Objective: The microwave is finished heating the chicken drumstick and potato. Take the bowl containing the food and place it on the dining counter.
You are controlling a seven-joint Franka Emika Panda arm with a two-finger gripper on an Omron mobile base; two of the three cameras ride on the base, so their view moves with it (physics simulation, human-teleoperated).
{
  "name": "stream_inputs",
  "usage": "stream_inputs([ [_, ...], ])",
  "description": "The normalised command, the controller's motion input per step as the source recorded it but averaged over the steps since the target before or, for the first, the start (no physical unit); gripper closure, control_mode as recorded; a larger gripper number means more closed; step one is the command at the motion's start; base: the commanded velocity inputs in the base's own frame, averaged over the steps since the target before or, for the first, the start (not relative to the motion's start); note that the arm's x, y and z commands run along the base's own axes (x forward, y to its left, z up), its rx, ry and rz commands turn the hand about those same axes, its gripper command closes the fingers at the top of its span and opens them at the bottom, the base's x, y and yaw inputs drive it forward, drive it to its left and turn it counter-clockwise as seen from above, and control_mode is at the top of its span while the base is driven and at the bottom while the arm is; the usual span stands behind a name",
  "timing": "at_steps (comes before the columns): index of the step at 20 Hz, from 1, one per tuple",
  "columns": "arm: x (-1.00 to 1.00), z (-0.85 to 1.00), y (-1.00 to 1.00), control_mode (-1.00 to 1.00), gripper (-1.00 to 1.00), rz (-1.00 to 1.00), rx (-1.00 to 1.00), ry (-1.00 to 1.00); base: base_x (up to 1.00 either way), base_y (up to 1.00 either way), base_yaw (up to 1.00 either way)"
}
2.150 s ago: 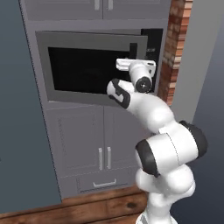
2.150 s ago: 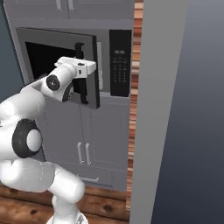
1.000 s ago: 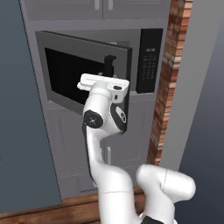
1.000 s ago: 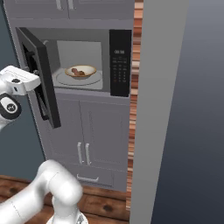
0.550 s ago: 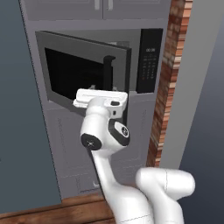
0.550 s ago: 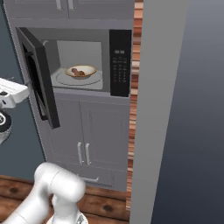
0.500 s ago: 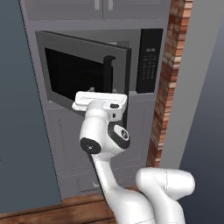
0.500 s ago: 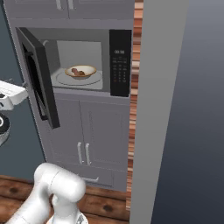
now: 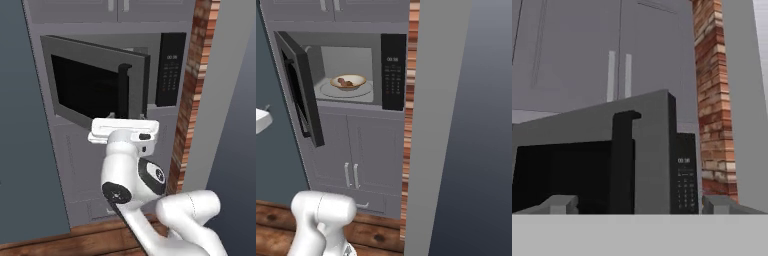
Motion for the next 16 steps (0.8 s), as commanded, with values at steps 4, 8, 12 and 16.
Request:
stream_inputs([
  [4,-0.24,0.17,-1.00,-1.00,-1.00,0.18,0.16,0.05,0.00,0.00,0.00],
  [8,0.00,0.15,-1.00,-1.00,-1.00,0.15,0.23,0.17,0.00,0.00,0.00],
  [12,0.02,0.11,-1.00,-1.00,-1.00,0.16,0.31,0.20,0.00,0.00,0.00],
  [16,0.09,0.02,-1.00,-1.00,-1.00,0.16,0.34,0.30,0.00,0.00,0.00],
])
